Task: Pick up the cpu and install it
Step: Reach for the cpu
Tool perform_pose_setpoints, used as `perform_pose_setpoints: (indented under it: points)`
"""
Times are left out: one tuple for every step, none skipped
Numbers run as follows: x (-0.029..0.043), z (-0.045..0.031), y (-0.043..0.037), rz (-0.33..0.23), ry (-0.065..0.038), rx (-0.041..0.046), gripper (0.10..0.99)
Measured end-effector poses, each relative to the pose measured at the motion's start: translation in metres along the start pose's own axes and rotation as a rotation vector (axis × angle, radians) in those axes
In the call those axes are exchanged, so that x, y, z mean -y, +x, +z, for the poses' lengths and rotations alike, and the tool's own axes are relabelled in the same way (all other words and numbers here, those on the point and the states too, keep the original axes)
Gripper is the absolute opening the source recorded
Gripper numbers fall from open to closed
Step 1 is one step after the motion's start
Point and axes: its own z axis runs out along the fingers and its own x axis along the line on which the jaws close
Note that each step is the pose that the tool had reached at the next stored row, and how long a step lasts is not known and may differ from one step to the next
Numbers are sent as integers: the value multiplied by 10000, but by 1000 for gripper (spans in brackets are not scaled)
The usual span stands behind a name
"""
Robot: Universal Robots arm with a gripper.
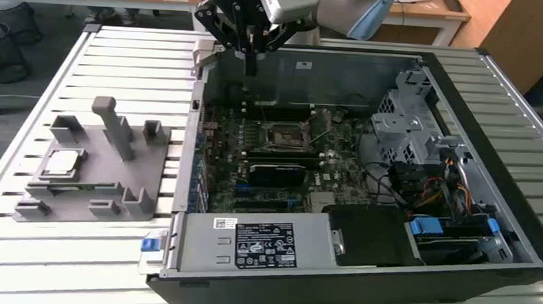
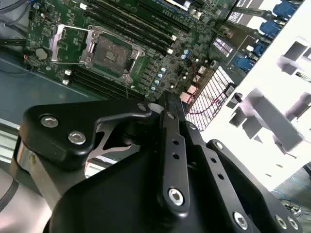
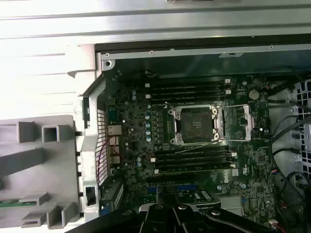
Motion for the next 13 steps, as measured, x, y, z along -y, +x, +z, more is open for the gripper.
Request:
perform_pose_setpoints:
  points:
    - [0,0,0,0,0,0,106]
    - [0,0,0,0,0,0,106]
    - [0,0,0,0,0,0,106]
    - [0,0,0,1,0,0,106]
    - [0,0,0,0,0,1,106]
    - [0,0,2,0,0,0,106]
    - [0,-1,6,2,2,-1,106]
    - [0,-1,8,1,1,0,106]
    - [1,-1,10,0,1,0,106]
    - [1,-1,15,1,1,0,106]
    - [1,0,18,1,0,0,106]
    - [2,0,22,0,0,1,106]
    - [2,-1,26,0,0,0,106]
